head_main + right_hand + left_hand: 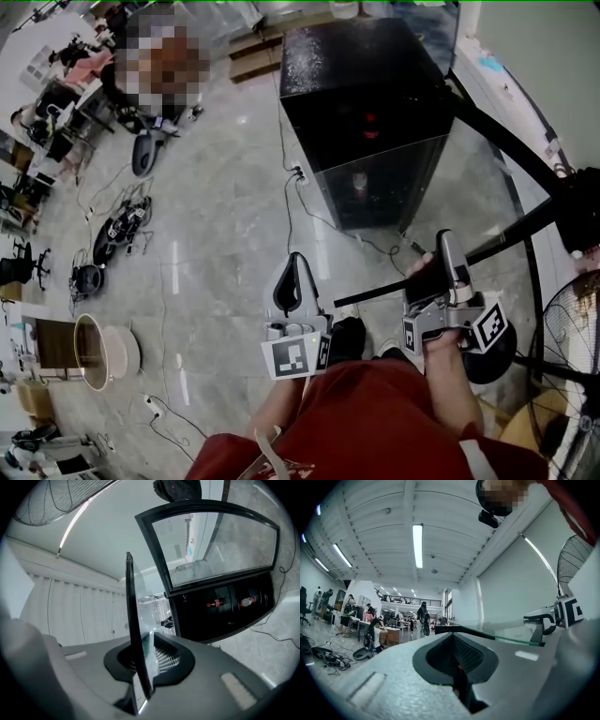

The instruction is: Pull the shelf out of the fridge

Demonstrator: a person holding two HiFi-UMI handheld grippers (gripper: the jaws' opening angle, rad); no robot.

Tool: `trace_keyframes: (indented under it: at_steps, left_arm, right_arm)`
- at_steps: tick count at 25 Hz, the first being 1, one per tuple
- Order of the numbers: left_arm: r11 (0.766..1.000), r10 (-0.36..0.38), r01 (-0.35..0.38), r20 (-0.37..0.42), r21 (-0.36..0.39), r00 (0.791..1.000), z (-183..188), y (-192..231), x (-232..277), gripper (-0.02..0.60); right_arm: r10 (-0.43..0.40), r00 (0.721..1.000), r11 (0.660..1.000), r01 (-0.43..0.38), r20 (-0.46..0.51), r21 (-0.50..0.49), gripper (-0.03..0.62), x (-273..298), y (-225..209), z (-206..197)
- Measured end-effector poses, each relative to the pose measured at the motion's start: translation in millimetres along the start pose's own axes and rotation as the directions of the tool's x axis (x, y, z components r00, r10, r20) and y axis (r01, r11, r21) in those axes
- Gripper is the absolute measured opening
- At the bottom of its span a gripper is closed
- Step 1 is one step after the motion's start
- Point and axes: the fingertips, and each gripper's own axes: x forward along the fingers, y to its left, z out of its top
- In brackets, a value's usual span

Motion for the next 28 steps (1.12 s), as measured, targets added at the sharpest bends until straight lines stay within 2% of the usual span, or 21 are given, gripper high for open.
trace_keyframes:
  at_steps: [5, 28]
  left_arm:
    - [1.0, -0.003, 0.003, 0.016, -0.005, 1.0, 7.9, -2.3, 2.8, 0.005]
    - [1.0, 0.001, -0.001, 0.037, -0.018, 0.999, 13.3, 7.1, 5.0, 0.005]
  right_arm:
    - [0.019, 1.0, 1.0, -0.019, 0.006, -0.005, 0.029, 5.8, 7.6, 3.4]
    - [-0.006, 0.999, 1.0, 0.005, 0.041, 0.03, 0.031, 9.9, -3.1, 3.8]
